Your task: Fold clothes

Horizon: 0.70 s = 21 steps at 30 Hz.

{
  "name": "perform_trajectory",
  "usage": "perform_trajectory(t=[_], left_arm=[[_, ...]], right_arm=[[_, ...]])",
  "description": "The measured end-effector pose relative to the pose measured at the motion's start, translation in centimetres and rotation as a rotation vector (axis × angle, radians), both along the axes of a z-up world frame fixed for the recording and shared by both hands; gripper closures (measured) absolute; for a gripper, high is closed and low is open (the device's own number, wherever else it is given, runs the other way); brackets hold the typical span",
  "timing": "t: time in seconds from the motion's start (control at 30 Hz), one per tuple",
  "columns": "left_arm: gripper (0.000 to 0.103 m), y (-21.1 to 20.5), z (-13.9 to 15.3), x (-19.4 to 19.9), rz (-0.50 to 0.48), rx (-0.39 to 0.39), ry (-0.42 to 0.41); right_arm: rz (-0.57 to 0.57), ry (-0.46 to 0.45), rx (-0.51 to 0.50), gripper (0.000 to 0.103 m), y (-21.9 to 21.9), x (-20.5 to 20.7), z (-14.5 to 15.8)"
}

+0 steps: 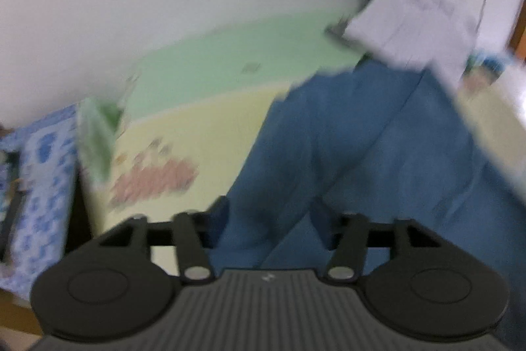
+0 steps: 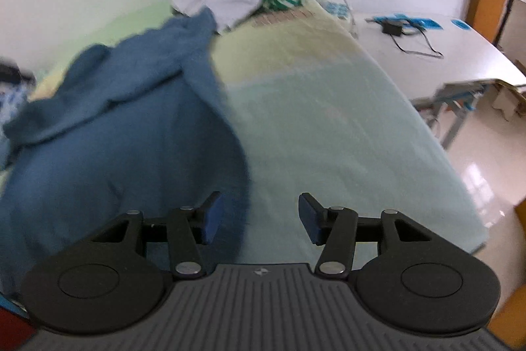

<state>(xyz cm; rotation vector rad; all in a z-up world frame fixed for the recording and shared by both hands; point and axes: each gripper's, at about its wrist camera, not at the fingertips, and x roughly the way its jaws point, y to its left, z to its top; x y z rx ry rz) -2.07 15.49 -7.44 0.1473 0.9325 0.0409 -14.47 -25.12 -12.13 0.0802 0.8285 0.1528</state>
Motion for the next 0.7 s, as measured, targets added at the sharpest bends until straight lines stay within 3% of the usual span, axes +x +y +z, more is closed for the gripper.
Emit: perform_trajectory(t=[0.13,0.27,0.5,0.6,0.67,0.7], left_arm=[[0.028,2.2,-2.6,-1.8,0.05,-0.045,0.016],[0.027,2.7,-3.2,-2.0,0.054,-0.091,-0.008],[0.012,1.7,-1.9,-4.8,-0.073,-0.141,-0.048],[0.03,1.7,-2.9,-3.9,-0.108,-0.151,-0.003],[0.052,2.2,-3.7,-2.9,-0.104,-0.172,0.038],[0.056,2.4,-3.7,-2.8,-0.103,-0.189,0.04]], right_arm=[[0.097,-0.045,-0.005,0.046,1.6,0.6,0.4],[0.182,-0.044,-0.034,0.046,3.4,1.7,-0.1],[0.169,-0.061,-0.085,0.049,5.2,1.3,0.0],[0.125,-0.067,-0.117,0.055,6.2,0.3,-0.1],[0.088,-0.056,-0.122,0.055,6.9,-0.1,-0.1],[0.072,-0.05,-0.129,0.055,7.3,-0.3,-0.2]])
